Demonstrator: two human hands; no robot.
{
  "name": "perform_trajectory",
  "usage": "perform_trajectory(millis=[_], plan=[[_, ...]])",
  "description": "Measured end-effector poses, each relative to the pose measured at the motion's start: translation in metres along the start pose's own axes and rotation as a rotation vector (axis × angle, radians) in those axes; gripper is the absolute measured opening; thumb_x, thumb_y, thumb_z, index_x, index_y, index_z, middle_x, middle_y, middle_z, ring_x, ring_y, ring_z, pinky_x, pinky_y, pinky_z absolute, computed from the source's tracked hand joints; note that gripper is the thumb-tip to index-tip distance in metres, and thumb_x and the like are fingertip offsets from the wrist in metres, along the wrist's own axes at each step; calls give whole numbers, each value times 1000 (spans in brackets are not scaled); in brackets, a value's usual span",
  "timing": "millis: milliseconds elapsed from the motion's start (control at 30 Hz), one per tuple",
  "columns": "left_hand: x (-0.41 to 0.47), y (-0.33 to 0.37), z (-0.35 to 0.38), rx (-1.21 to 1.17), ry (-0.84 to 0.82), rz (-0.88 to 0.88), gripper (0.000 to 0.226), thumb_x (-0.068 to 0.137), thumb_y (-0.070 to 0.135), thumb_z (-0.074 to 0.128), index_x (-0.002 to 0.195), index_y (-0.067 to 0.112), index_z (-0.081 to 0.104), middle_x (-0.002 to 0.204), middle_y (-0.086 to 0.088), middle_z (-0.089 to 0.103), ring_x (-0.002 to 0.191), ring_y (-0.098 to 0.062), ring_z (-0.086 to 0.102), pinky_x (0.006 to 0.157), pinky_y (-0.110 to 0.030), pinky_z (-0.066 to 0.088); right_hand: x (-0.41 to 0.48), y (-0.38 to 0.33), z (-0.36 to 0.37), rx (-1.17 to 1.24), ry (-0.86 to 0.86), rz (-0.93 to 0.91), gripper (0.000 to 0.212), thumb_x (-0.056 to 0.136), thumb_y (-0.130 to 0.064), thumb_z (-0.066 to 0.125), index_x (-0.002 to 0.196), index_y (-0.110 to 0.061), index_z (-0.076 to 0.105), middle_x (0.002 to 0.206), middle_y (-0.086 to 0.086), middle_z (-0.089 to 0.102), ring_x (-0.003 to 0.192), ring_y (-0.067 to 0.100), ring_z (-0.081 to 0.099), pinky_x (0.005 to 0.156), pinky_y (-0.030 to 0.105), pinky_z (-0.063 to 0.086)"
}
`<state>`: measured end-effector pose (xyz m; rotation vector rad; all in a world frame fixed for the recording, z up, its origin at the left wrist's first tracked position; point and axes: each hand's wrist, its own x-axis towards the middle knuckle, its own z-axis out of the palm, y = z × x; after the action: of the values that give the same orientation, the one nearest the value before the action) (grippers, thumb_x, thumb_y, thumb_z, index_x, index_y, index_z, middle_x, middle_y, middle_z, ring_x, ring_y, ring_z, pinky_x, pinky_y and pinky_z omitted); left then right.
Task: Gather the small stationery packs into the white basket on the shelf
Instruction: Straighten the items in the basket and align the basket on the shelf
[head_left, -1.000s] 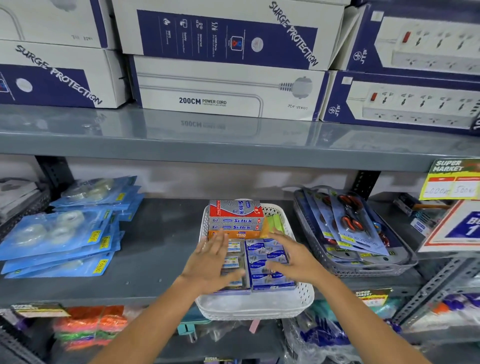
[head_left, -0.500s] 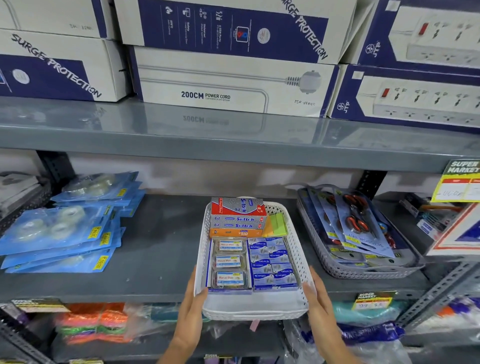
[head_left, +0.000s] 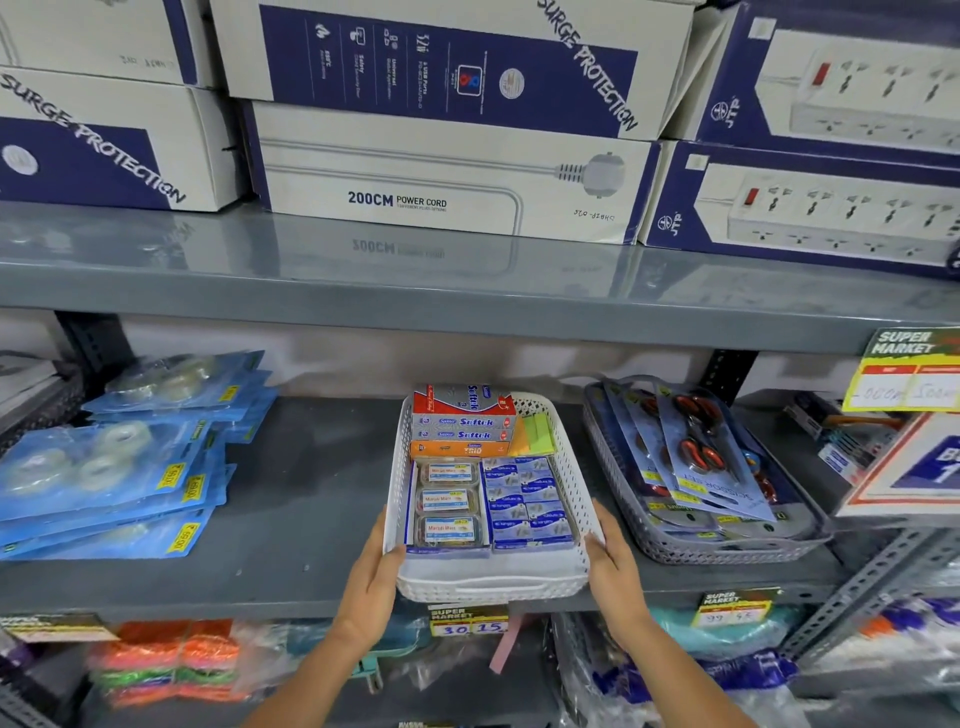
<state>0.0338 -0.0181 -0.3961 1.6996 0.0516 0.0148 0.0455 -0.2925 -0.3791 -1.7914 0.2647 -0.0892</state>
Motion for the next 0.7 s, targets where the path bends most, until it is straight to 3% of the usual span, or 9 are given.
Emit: perform_trajectory(millis=[100, 200, 333, 400, 567, 700], plan=[[10, -1, 0, 24, -1, 3, 58, 89, 40, 38, 146, 28, 34, 133, 7, 56, 117, -1, 55, 101, -25, 41, 9, -5, 1, -9, -8, 18, 49, 101, -4, 36, 146, -24, 37, 138, -1, 50, 120, 13, 48, 103, 26, 34], [17, 1, 0, 12, -1, -8, 51, 96, 34, 41, 146, 28, 33, 132, 4, 56, 114, -2, 56, 98, -24, 42, 16, -6, 4, -18, -8, 28, 49, 101, -6, 35, 147, -24, 34, 145, 0, 44, 130, 16, 44, 112, 31, 31], [21, 5, 2, -31, -3, -32, 46, 100, 29, 42, 145, 28, 32, 126, 10, 56, 107, 7, 54, 95, -20, 39, 21, -3, 5, -52, -13, 28, 49, 102, -8, 34, 147, -26, 33, 147, 3, 44, 133, 20, 43, 116, 38, 30], [20, 6, 3, -56, -7, -45, 45, 101, 27, 41, 145, 29, 31, 125, 10, 55, 107, 7, 53, 102, -26, 37, 22, -2, 5, -57, -20, 31, 49, 102, -10, 34, 148, -28, 31, 148, 2, 43, 134, 21, 42, 116, 40, 29], [14, 9, 4, -49, 9, -81, 53, 90, 53, 42, 140, 37, 35, 123, 20, 57, 114, 0, 52, 112, -35, 32, 15, -5, 5, -23, -25, 71, 46, 103, -22, 34, 148, -31, 29, 154, 1, 34, 141, 21, 34, 118, 40, 24], [15, -1, 5, 1, 67, -166, 85, 66, 87, 33, 134, 37, 47, 122, 12, 62, 118, -11, 54, 113, -39, 32, 9, -3, 3, 8, -26, 155, 54, 100, -41, 37, 149, -20, 30, 155, 2, 33, 143, 23, 30, 116, 36, 21]])
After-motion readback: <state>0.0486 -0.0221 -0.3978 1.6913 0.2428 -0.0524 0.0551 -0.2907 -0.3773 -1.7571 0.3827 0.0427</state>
